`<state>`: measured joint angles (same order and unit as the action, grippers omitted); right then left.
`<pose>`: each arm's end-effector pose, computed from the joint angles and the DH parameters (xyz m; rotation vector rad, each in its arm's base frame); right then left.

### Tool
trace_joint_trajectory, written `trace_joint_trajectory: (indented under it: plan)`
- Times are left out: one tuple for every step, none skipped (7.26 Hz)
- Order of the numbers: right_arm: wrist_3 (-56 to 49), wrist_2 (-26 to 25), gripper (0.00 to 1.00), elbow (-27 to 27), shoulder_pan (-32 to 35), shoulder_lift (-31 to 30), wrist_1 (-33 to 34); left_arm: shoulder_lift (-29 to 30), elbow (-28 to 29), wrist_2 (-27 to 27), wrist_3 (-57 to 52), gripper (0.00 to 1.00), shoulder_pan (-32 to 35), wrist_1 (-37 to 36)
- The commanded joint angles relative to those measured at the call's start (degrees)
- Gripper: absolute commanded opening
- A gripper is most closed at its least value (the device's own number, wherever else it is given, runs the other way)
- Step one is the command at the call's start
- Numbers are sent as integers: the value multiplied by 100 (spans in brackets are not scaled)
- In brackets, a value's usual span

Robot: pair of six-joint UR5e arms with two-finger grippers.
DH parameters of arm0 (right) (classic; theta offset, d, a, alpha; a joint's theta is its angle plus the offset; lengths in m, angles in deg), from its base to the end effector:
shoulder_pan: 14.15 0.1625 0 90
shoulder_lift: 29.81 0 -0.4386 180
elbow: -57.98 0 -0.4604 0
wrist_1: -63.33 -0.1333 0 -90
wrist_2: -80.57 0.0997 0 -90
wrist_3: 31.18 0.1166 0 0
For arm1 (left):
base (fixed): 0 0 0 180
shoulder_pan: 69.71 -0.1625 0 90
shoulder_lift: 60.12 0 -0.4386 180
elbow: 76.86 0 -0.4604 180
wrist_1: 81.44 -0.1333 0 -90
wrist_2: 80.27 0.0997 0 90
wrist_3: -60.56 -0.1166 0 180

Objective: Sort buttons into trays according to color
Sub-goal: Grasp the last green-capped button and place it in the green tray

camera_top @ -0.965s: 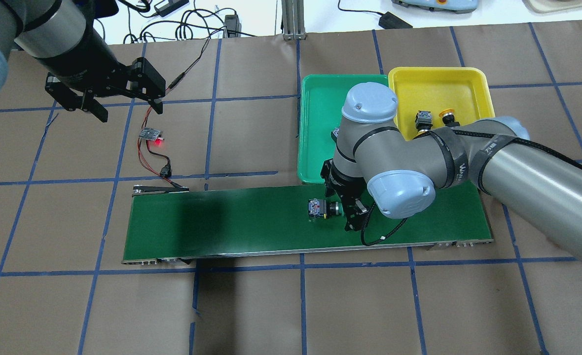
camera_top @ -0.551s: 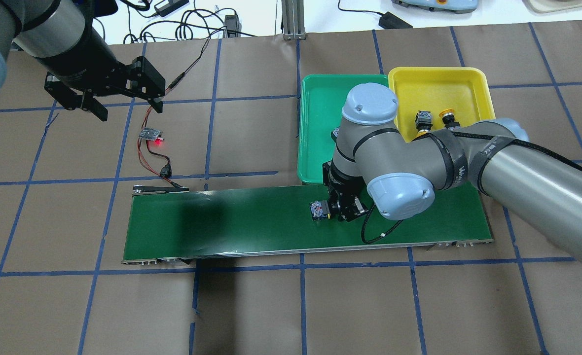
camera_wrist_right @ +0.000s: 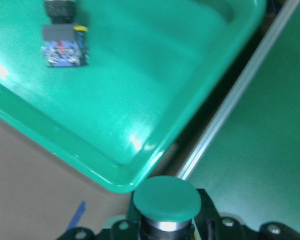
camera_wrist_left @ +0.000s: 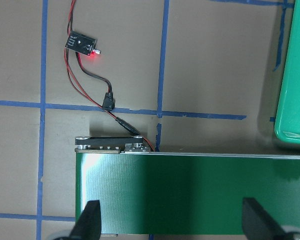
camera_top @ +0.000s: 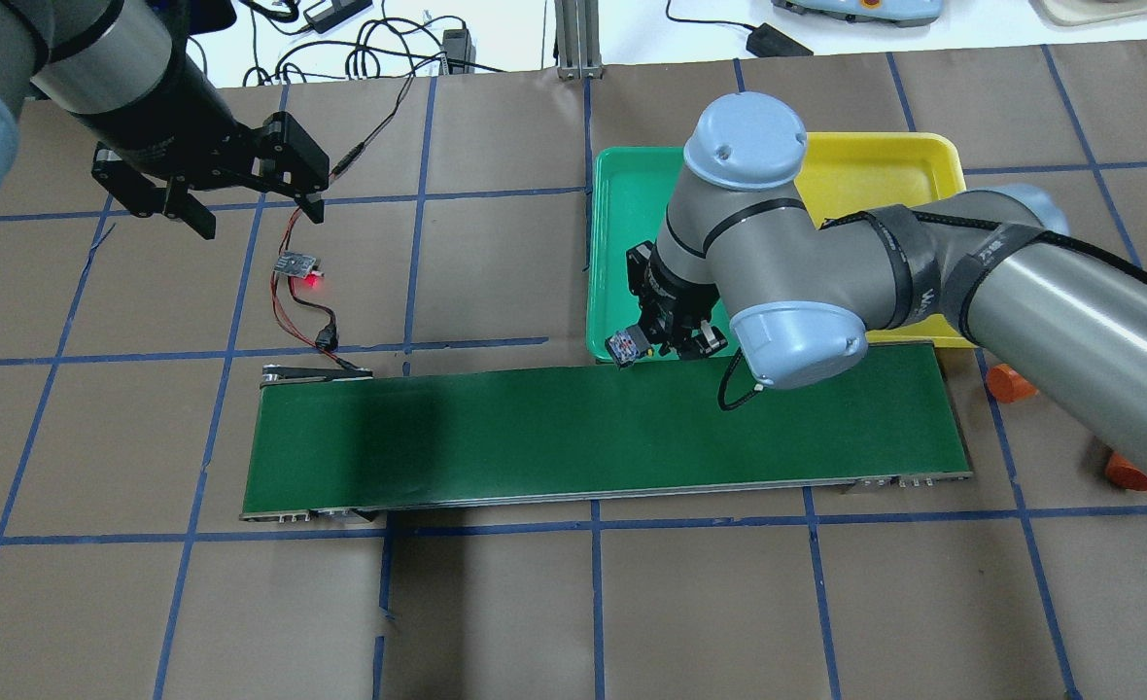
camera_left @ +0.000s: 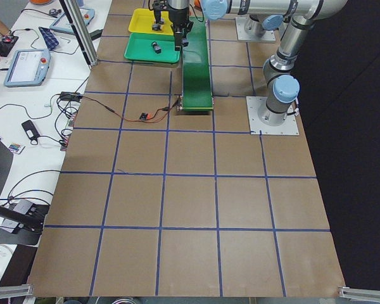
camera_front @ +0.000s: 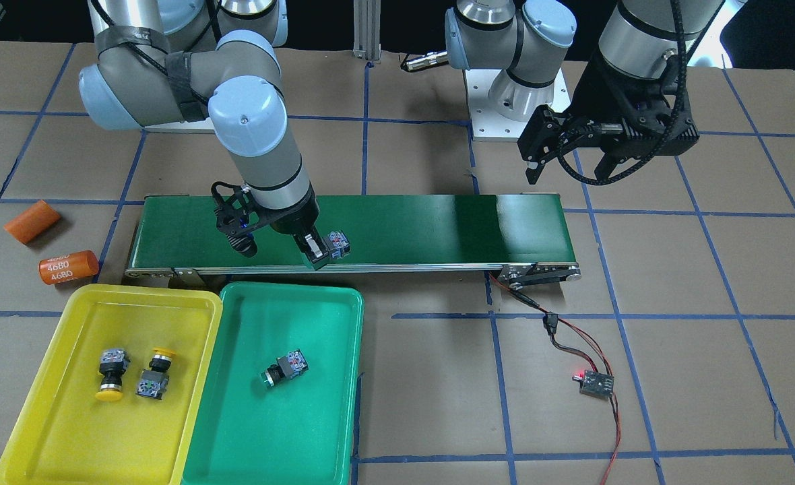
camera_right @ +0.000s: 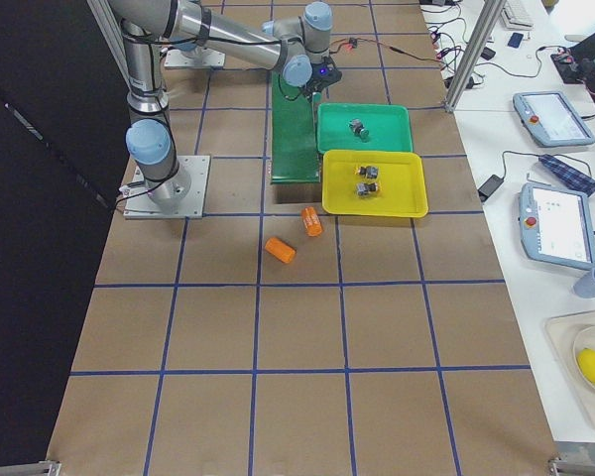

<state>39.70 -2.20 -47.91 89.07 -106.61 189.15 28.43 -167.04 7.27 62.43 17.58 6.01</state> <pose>0.2847 -0.5649 0.2625 1.4222 2.6067 -0.0040 -0.1118 -0.5623 0.5016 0.1215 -3.0950 0.1038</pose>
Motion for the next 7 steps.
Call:
trace_joint_trajectory:
  plan:
    - [-425, -3, 0, 156, -432, 234, 975, -57, -44, 0, -11, 100, 34, -9]
    - [-451, -37, 0, 147, -478, 288, 1466, -101, -87, 0, -11, 100, 43, -9]
    - [-495, -394, 57, 130, -487, 297, 1715, -92, -105, 17, -20, 100, 43, -18]
    - [-487, -424, 100, 95, -487, 306, 1700, -84, -114, 26, -29, 100, 43, -18]
    - [-504, -451, 100, 112, -522, 254, 1569, -66, -114, 35, -29, 100, 43, -18]
    - [-974, -503, 100, 147, -540, 131, 1046, -92, -132, 26, -29, 100, 43, -18]
    - [-2128, -530, 100, 121, -575, -105, 362, -118, -149, 44, -38, 100, 34, -9]
